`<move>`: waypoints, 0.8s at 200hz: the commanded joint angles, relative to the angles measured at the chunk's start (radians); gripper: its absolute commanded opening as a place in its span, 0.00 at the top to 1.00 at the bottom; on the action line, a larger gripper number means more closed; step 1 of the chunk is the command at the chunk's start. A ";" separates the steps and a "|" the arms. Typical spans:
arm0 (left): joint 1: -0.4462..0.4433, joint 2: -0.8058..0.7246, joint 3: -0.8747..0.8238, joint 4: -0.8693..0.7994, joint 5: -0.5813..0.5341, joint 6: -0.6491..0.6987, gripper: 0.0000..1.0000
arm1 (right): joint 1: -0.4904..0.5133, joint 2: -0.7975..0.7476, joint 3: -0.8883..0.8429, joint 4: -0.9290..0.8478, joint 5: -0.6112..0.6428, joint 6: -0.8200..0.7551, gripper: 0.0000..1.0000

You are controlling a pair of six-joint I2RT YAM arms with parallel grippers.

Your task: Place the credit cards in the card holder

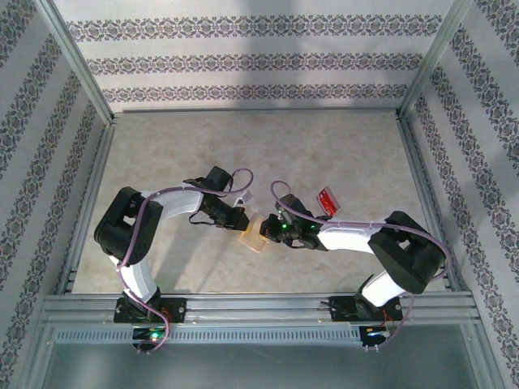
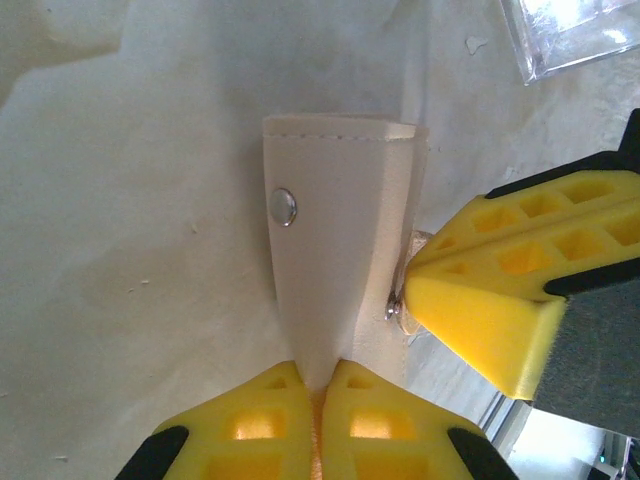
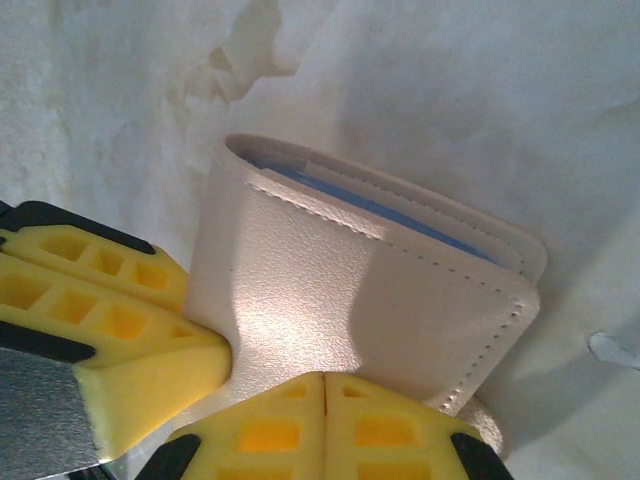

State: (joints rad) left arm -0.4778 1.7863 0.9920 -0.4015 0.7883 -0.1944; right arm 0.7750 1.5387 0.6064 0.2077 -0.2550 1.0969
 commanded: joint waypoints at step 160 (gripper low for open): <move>-0.013 0.023 -0.003 -0.020 -0.014 0.018 0.93 | 0.094 -0.257 0.081 -0.458 0.310 -0.395 0.70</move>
State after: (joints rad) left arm -0.4778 1.7863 0.9920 -0.4011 0.7879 -0.1936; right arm 0.8562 1.3159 0.6254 -0.1261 -0.0582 0.9367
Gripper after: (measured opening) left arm 0.070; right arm 0.291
